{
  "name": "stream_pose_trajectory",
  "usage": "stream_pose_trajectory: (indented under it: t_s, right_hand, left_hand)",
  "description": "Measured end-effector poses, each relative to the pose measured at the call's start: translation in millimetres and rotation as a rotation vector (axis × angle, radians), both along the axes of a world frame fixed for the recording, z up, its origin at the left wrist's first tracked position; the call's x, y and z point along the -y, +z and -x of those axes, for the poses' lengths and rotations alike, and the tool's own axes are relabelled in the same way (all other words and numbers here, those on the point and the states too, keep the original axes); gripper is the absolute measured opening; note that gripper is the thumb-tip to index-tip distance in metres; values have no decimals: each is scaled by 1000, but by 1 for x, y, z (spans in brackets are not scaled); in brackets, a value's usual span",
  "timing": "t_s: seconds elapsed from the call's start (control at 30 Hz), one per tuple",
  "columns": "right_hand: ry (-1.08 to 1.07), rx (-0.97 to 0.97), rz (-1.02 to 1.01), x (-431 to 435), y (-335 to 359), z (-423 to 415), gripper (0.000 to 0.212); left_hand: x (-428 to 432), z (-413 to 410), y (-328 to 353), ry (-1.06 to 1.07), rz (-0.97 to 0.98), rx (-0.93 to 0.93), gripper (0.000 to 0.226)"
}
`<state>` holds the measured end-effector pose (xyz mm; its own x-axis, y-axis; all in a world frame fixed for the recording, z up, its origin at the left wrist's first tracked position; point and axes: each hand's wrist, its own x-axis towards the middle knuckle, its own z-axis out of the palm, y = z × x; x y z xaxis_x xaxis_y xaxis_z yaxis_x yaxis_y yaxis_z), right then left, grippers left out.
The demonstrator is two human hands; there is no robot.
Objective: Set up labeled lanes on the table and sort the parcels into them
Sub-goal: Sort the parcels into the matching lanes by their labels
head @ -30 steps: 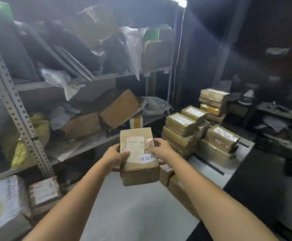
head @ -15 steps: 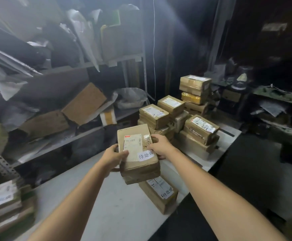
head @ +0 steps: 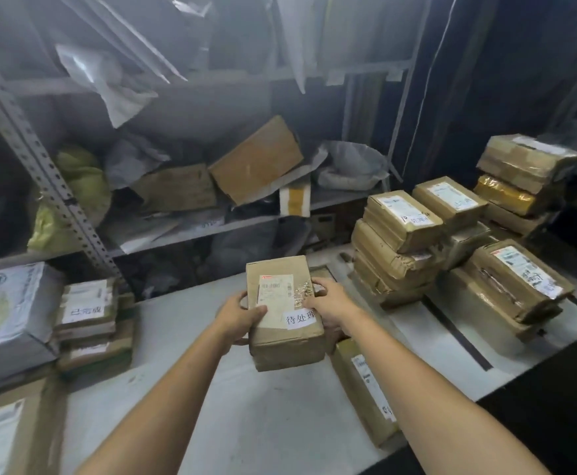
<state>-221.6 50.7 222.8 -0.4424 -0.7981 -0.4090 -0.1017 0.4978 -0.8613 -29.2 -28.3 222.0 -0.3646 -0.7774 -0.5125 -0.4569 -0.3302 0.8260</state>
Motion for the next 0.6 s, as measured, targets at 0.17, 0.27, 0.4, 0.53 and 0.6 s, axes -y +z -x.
stream_pose_trajectory:
  t_s: [0.17,0.27,0.4,0.53,0.6]
  right_hand:
    - [60,-29,-25,25,-24,-1,55]
    - [108,-51,-58,40,-40,7,63]
    - [163,-71,-90,58,-65,20,69]
    - [206,-127,-113,68,-85,28,65]
    - [225,-148,-134,71,-93,29,63]
  left_hand:
    - [20,-4,-30,42,-6,15,55]
    - [26,-1,-48,76,-26,21,55]
    - [34,10,-72,126,-50,39,60]
    - [39,18,-93,146,-62,69,60]
    - [42,19,-103,155,-74,86,61]
